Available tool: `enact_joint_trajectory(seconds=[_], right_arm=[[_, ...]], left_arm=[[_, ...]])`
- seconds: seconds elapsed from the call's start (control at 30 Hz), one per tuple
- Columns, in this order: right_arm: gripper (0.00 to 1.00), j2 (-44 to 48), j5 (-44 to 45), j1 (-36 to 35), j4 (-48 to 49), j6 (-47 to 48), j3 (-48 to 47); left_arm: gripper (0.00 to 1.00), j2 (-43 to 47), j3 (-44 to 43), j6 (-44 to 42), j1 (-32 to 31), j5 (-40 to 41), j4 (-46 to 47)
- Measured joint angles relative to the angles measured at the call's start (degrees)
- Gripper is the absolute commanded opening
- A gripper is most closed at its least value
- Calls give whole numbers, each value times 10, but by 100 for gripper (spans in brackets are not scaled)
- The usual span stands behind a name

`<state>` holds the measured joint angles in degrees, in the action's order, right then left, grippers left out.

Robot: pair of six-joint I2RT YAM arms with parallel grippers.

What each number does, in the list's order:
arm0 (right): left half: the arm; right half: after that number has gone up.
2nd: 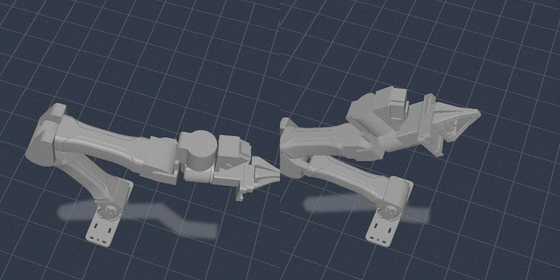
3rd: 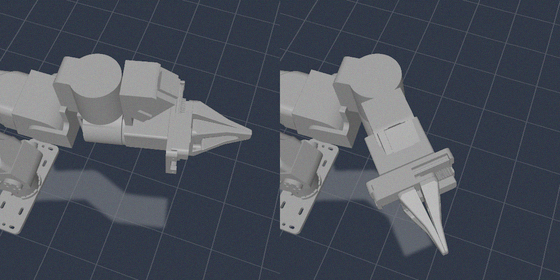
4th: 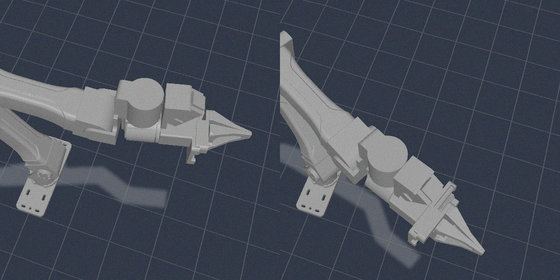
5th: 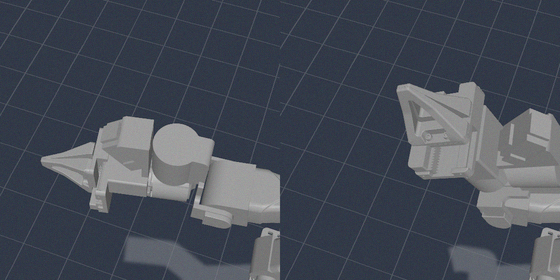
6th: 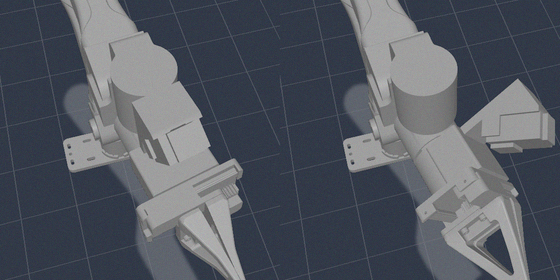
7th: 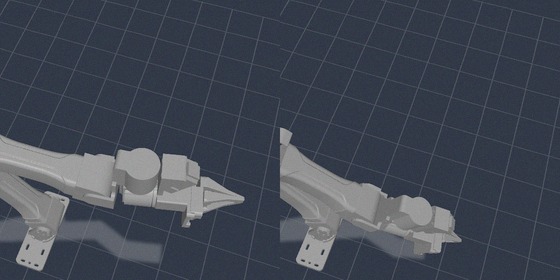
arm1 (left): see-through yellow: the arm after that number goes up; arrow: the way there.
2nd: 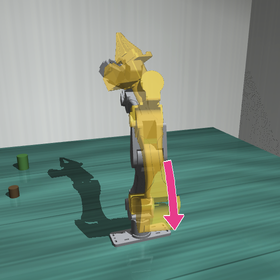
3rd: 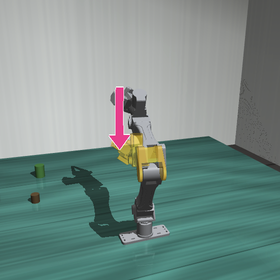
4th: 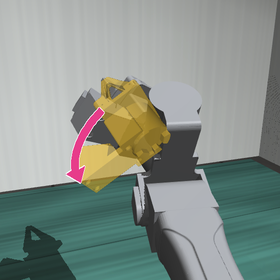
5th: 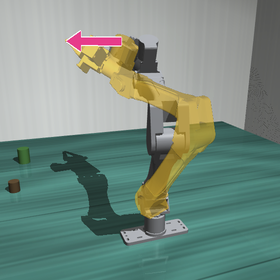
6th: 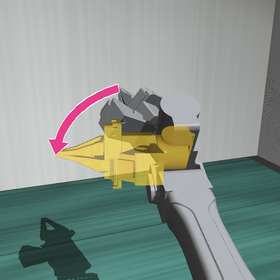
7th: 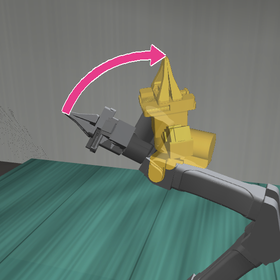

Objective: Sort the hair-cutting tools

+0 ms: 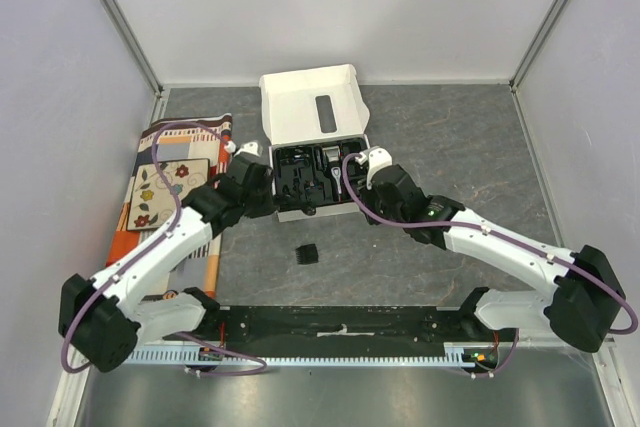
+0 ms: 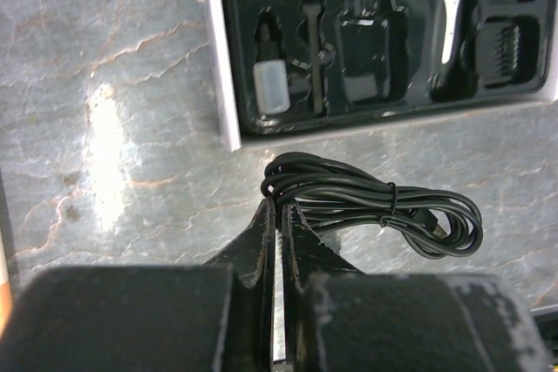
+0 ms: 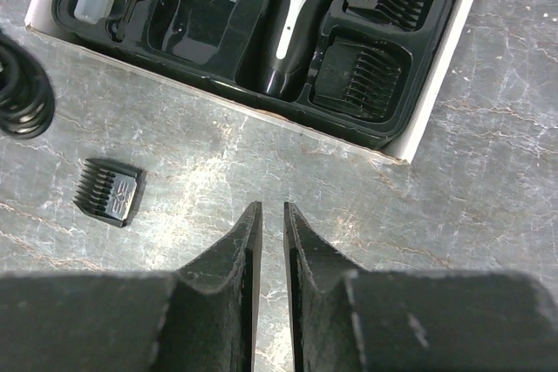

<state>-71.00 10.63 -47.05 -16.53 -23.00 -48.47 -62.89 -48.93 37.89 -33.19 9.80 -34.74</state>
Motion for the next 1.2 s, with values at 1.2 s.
enact_joint_trajectory(seconds=[1.2], right_arm=[[22,15,38,-1,-3,-25,0]], left_arm=[[2,-374,-300,228,55,126,-3]])
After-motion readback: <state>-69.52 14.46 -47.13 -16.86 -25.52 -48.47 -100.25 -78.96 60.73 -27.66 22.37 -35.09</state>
